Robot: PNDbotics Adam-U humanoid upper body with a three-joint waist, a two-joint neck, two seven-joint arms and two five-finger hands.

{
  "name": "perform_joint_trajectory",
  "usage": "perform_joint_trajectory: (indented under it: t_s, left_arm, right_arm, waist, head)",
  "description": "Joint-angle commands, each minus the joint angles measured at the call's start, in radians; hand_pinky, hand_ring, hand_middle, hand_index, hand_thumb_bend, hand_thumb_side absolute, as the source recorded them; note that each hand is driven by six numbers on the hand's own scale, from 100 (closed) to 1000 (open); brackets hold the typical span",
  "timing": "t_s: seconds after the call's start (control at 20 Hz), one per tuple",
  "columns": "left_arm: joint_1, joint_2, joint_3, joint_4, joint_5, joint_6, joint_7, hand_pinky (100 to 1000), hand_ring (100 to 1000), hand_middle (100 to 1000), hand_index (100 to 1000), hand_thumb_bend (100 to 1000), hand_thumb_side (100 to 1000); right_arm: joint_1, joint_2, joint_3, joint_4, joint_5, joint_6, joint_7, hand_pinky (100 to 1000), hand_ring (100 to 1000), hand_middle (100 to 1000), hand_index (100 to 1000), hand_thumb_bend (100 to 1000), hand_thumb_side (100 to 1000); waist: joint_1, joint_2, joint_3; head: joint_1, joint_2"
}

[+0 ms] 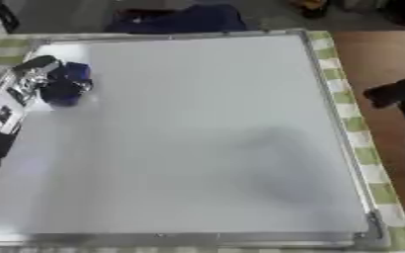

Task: Wipe the whiteboard clean with a brush.

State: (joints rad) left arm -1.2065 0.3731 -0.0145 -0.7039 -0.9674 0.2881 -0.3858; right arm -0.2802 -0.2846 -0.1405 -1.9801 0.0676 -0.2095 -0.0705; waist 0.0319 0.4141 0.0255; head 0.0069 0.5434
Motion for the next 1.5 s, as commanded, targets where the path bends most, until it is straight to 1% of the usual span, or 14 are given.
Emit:
perform_joint_trajectory:
  t_s: [0.05, 0.6, 0.95, 1.35, 1.5]
  left_arm:
    - [-0.008, 0.043, 0.008, 0.006, 0.001, 0.016, 0.006, 368, 536, 312, 283, 100, 515]
    - [-0.007, 0.043, 0.010, 0.018, -0.019, 0.026, 0.016, 368, 535, 310, 285, 100, 516]
    - [-0.009, 0.031, 0.004, 0.013, -0.011, 0.007, 0.006, 367, 534, 308, 285, 100, 525]
    - [-0.020, 0.006, -0.005, 0.005, 0.012, -0.026, -0.025, 366, 530, 307, 285, 100, 556]
    - [-0.023, -0.003, -0.012, 0.002, 0.022, -0.042, -0.043, 367, 531, 307, 285, 100, 558]
  right_arm:
    - [-0.001, -0.007, -0.004, -0.020, -0.007, 0.004, 0.001, 723, 623, 472, 490, 100, 966]
    - [0.003, -0.007, -0.005, -0.020, -0.013, 0.009, 0.001, 725, 624, 471, 491, 100, 966]
    - [0.003, -0.007, -0.005, -0.020, -0.014, 0.009, 0.000, 726, 624, 471, 491, 100, 966]
    - [-0.001, -0.005, -0.003, -0.020, -0.012, 0.005, 0.002, 726, 624, 469, 491, 100, 965]
    - [-0.001, -0.005, -0.003, -0.020, -0.011, 0.004, 0.002, 726, 624, 469, 491, 100, 966]
  waist:
    - [-0.002, -0.029, 0.004]
    - [0.000, -0.043, 0.010]
    - [-0.001, -0.045, 0.007]
    - [-0.003, -0.036, -0.001]
    - [-0.004, -0.033, -0.003]
  head:
    - [-0.002, 0.004]
    - [-0.002, 0.007]
    - [0.001, 0.002]
    - [0.006, -0.008]
    - [0.007, -0.007]
